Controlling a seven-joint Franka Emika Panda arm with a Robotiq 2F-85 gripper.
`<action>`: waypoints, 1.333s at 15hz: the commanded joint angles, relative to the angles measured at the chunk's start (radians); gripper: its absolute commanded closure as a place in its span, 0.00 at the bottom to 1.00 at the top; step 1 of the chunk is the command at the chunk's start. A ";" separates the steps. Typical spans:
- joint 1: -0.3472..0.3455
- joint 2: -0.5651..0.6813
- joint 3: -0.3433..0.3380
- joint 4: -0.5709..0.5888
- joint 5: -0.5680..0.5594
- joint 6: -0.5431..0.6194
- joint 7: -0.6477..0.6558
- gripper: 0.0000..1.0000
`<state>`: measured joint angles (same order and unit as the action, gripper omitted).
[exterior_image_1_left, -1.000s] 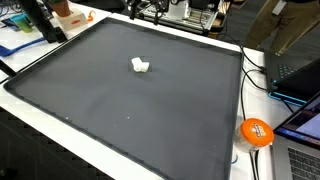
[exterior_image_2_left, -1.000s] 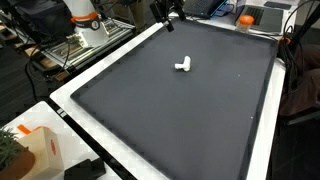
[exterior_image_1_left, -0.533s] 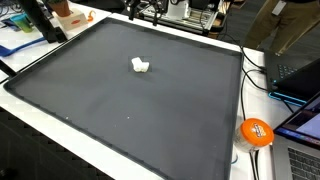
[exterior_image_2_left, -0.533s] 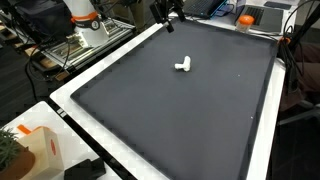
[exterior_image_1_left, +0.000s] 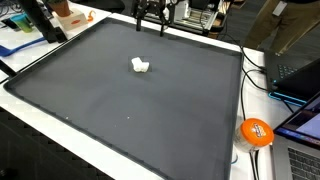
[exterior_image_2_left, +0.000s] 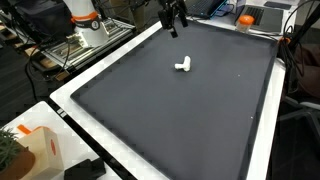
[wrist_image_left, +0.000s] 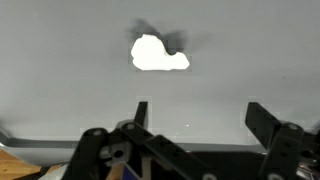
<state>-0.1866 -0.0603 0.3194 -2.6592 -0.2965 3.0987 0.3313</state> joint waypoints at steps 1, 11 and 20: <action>0.037 0.026 -0.007 0.084 0.084 -0.120 -0.079 0.00; 0.181 0.072 -0.175 0.372 0.177 -0.637 -0.186 0.00; 0.221 0.146 -0.208 0.487 0.142 -0.693 -0.115 0.00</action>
<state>0.0055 0.0265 0.1360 -2.2559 -0.1493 2.4723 0.1862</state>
